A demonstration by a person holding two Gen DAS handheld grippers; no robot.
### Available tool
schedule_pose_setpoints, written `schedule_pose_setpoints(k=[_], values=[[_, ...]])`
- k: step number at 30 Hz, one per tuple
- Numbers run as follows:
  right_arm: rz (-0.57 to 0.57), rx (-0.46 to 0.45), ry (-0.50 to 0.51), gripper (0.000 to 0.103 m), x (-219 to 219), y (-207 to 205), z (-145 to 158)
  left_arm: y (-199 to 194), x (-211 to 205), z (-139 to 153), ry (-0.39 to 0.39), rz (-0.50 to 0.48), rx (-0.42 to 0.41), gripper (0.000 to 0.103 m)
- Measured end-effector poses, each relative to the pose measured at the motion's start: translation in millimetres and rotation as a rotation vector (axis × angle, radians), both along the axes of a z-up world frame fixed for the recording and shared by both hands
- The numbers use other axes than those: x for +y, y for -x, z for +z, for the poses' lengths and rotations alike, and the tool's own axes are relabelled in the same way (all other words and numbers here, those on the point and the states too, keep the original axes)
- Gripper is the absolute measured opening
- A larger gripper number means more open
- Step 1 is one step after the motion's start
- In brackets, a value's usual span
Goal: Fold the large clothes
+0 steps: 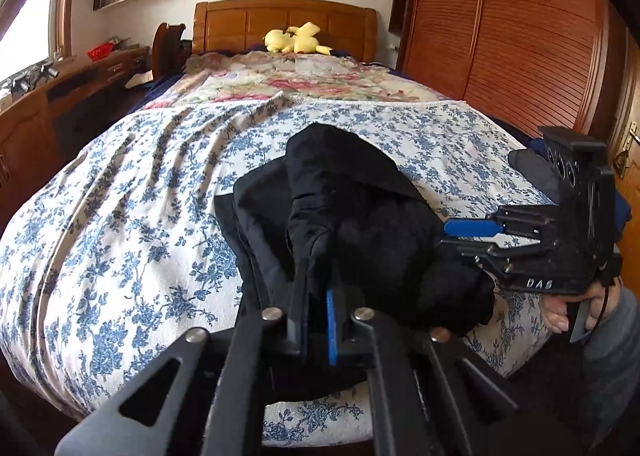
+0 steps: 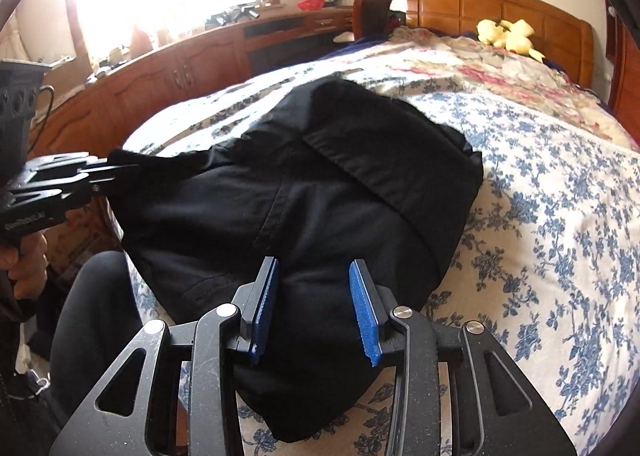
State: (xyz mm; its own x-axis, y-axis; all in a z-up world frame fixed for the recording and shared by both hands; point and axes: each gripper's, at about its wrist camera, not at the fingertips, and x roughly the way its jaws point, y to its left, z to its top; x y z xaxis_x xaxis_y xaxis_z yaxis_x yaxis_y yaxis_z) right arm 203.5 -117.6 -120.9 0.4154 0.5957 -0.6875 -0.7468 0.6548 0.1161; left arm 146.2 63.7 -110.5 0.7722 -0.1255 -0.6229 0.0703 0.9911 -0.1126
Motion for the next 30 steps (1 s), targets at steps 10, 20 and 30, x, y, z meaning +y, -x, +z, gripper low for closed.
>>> schedule_pose_setpoints(k=[10,20,30], values=[[0.064,-0.018,-0.062,0.036,5.1,14.8,16.0,19.1,33.6,3.8,-0.012,0.075,-0.022,0.002],[0.118,0.031,0.045,0.037,34.7,15.5,-23.2,22.4,33.4,-43.2,-0.060,0.092,0.070,0.003],[0.126,0.040,0.057,0.037,41.3,7.2,-30.6,32.0,34.7,-34.2,-0.057,0.104,0.060,0.009]])
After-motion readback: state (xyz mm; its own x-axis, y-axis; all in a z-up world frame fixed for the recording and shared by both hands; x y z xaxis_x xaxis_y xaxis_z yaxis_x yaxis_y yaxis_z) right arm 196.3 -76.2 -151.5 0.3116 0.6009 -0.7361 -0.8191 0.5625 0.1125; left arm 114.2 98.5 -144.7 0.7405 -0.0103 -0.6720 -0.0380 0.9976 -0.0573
